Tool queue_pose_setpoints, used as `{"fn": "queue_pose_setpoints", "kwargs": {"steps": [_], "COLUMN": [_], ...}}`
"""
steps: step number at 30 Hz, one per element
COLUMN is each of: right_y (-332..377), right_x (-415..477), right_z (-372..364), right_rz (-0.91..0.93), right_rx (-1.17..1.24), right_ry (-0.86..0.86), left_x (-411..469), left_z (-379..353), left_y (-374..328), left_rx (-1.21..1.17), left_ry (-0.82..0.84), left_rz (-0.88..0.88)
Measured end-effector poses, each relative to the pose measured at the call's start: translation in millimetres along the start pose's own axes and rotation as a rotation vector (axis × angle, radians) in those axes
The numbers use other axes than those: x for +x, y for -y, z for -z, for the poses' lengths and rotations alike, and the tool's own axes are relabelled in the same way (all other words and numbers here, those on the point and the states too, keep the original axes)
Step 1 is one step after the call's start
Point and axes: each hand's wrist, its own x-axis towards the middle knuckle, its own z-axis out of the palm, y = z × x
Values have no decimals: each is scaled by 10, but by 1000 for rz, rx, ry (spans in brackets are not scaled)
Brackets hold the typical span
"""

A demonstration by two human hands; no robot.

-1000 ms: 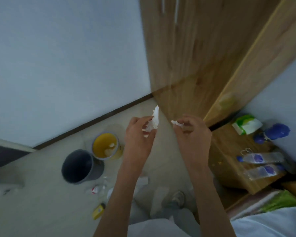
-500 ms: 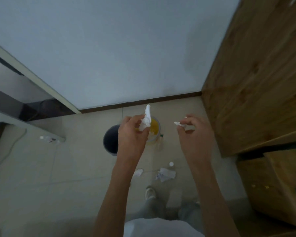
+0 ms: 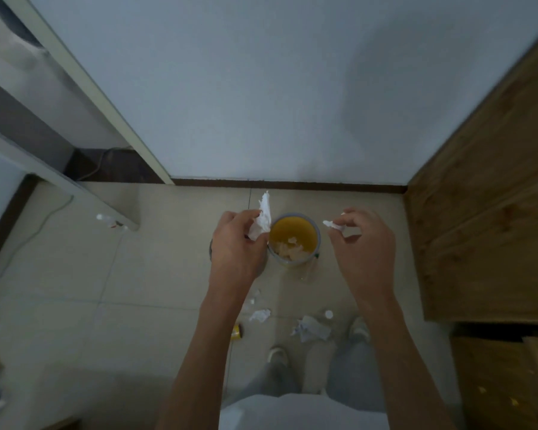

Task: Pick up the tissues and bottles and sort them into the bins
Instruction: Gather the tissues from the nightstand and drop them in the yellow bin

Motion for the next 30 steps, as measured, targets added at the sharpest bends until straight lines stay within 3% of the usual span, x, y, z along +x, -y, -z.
{"fn": "queue_pose_setpoints", "kwargs": {"steps": [9,14,22,30], "right_y": [-810,-1607,-3368,-4787], "right_x": [873,1251,1157,766], "right_z": [-638,-1273,-2779,-4146], "right_rz": [28,49,178,164], "right_rx": [5,-3,-48,-124], "right_ry": [211,352,523,661], "left_x": [937,1512,1888,1849], "left_z": [-914,-1828,-3637,-4934], "left_y": [161,543,1916,3287], "left_rx": [58,80,139,195], "left_ry": [57,85,100,181], "left_rz": [-75,-8,149,233]}}
